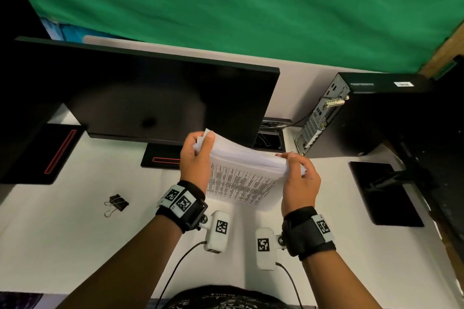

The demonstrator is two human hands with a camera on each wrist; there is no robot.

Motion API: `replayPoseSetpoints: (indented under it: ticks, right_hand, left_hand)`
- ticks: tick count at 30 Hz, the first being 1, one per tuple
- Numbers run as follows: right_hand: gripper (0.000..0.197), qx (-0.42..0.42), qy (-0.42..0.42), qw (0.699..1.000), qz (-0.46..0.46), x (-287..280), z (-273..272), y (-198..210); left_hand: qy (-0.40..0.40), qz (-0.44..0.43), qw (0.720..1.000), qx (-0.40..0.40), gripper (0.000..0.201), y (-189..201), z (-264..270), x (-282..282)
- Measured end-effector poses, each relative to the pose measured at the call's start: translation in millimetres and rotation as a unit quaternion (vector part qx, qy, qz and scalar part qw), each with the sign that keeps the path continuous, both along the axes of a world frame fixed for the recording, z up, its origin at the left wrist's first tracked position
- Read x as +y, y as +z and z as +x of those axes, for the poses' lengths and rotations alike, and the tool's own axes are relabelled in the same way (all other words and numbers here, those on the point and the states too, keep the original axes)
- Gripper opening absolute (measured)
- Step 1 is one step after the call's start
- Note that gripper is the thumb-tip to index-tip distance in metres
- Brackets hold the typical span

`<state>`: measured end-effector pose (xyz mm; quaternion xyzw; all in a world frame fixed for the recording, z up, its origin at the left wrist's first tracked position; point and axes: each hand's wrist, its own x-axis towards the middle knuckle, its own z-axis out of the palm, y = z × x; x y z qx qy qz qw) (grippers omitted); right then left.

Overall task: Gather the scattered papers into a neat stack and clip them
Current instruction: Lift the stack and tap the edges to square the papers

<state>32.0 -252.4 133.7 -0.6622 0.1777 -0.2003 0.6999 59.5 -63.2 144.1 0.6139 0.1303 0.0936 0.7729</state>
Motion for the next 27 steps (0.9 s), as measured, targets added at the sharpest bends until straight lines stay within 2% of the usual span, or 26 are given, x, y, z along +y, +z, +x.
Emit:
replayPoseSetpoints:
  ticks: [2,5,7,10,12,14,16,19,20,22,23,24,25,27]
  right_hand:
    - [0.021,0.012,-0.012,1.0,-0.003,0.0,3.1,-0.8]
    - [0.019,0.018,-0.017,0.999,-0.026,-2.0,6.5,-0.8]
    - [0.017,0.006,-0.026,0.999,-0.039,-3.7,9.0,-0.5]
    - [0.02,0.003,-0.031,0.999,-0.042,-4.7,14.1,-3.0]
    - [0.019,0.003,-0.026,0.999,-0.038,-4.2,16.9,-4.8]
    - [0.018,-0.009,-0.002,1.0,-0.03,-6.2,16.9,-6.1]
    - [0.025,-0.016,0.036,0.999,-0.032,-11.1,14.5,-8.8]
    - [0.009,-0.023,0.076,0.995,-0.052,-14.8,8.3,-9.6]
    - [0.01,-0.025,0.082,0.995,-0.048,-15.3,6.5,-10.7]
    - [0.042,-0.038,0.121,0.992,-0.017,-20.8,3.8,-18.0]
    - [0.061,-0.036,0.149,0.988,-0.016,-24.4,3.0,-23.2]
    - [0.072,-0.023,0.175,0.984,-0.035,-26.7,1.9,-28.3]
    - [0.07,-0.009,0.193,0.979,-0.067,-27.9,-0.5,-32.8]
    - [0.051,0.024,0.178,0.975,-0.134,-28.1,-3.2,-40.3]
  left_hand:
    - [-0.003,0.008,1.0,0.009,0.032,-1.3,2.3,-0.1]
    - [-0.04,-0.072,0.996,-0.026,0.024,-4.9,5.0,1.7]
    - [-0.081,-0.115,0.988,-0.065,0.039,-10.6,8.6,6.5]
    - [-0.15,-0.091,0.981,-0.083,0.064,-17.1,11.0,15.1]
    - [-0.162,-0.037,0.985,-0.055,0.069,-17.3,10.8,19.0]
    - [-0.133,0.048,0.99,-0.023,0.064,-15.3,11.2,19.9]
    - [-0.106,0.107,0.988,-0.011,0.054,-16.8,13.9,21.4]
    - [-0.097,0.129,0.987,0.004,0.042,-17.4,15.8,22.5]
    - [-0.102,0.137,0.985,0.007,0.04,-17.4,15.8,22.2]
    - [-0.105,0.166,0.98,0.011,0.036,-18.9,16.5,21.7]
    - [-0.099,0.18,0.978,0.015,0.034,-19.7,16.6,20.9]
    - [-0.09,0.19,0.977,0.02,0.031,-20.9,16.3,20.1]
    - [-0.083,0.199,0.976,0.024,0.03,-21.7,15.4,18.9]
    - [-0.076,0.217,0.973,0.027,0.029,-22.9,13.9,16.2]
